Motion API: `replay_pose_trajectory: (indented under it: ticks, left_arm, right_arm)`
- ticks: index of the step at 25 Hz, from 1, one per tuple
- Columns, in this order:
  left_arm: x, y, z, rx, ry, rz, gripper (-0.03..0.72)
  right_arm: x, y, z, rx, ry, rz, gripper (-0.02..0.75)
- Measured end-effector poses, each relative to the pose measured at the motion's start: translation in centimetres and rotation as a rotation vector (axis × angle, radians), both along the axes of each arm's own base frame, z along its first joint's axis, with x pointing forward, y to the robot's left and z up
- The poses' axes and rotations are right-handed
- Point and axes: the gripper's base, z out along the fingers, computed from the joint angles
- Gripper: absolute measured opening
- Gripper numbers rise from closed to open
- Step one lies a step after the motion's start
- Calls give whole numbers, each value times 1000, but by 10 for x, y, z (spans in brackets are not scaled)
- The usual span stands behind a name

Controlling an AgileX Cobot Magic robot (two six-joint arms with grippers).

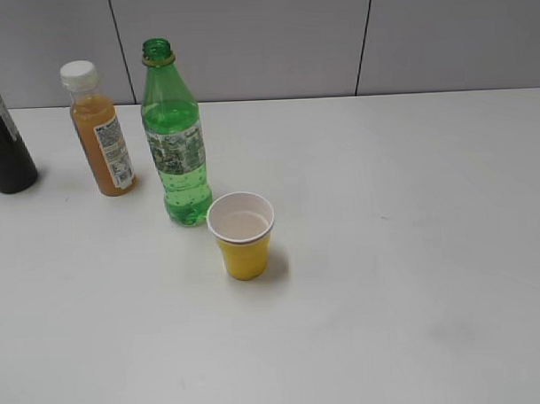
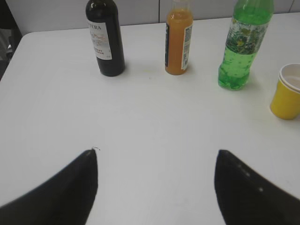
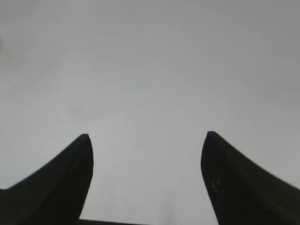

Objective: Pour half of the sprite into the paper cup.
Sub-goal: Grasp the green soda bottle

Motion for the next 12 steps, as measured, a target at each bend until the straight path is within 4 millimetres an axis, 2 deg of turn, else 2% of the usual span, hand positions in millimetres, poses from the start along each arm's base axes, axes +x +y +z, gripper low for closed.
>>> replay_pose_trajectory:
  ticks: [7, 12]
  left_arm:
    - [0, 0, 0, 0, 0, 0, 589]
    - [0, 0, 0, 0, 0, 0, 589]
  right_arm:
    - [-15, -2, 3, 11, -107, 0, 600]
    - [-23, -2, 3, 17, -160, 0, 605]
